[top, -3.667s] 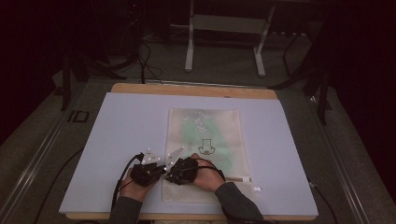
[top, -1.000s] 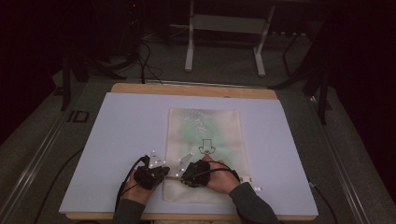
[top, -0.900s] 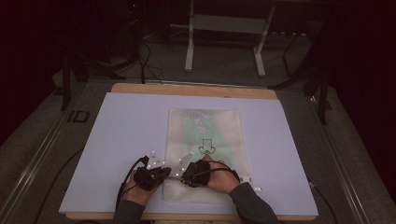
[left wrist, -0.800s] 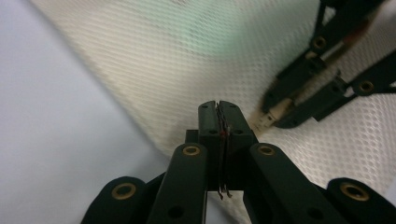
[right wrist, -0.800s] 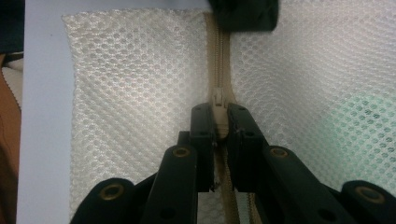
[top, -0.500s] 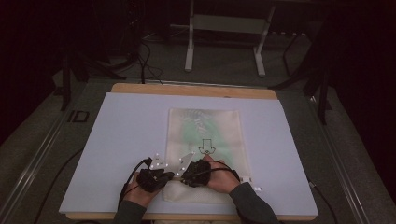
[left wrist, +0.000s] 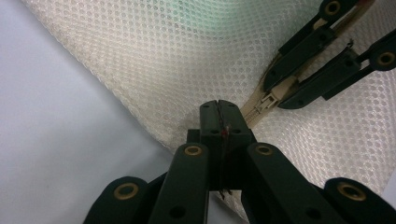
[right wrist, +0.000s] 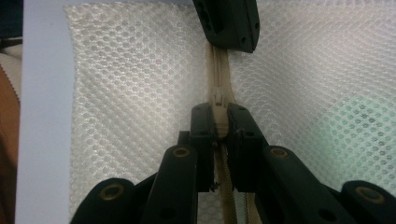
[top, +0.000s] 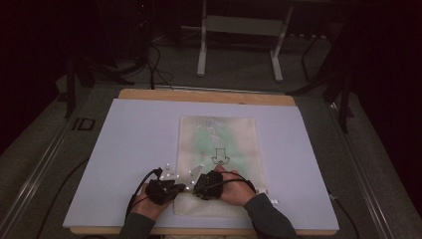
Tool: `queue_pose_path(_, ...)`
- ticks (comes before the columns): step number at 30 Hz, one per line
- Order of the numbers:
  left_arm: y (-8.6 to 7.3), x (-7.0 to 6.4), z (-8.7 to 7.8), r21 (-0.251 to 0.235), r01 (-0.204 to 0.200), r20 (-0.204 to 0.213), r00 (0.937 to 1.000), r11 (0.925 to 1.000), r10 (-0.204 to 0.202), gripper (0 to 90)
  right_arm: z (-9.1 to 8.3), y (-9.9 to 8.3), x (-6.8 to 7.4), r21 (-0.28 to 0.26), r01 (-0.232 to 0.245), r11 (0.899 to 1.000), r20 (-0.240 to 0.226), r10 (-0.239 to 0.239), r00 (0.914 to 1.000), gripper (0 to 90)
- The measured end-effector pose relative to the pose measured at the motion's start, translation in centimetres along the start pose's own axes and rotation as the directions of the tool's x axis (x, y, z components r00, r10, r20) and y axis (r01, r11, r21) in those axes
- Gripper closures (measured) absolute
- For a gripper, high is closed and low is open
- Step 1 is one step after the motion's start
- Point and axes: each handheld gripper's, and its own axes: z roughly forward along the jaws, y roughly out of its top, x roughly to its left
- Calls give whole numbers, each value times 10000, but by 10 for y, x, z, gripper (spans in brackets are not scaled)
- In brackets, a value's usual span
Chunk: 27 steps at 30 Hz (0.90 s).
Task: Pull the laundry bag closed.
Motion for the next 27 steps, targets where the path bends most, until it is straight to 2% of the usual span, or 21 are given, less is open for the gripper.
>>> queue_pose_path(10,0,0,0,8,1,-12,10000,10000,-1,893,-3,-6,1,112,22,9999,95,-23,10000,823)
queue_pose_path(27,-1,-1,0,-39,-36,-58,10000,10000,36,893,-10,-20,1,-7,-198,9998,90,198,9998,823)
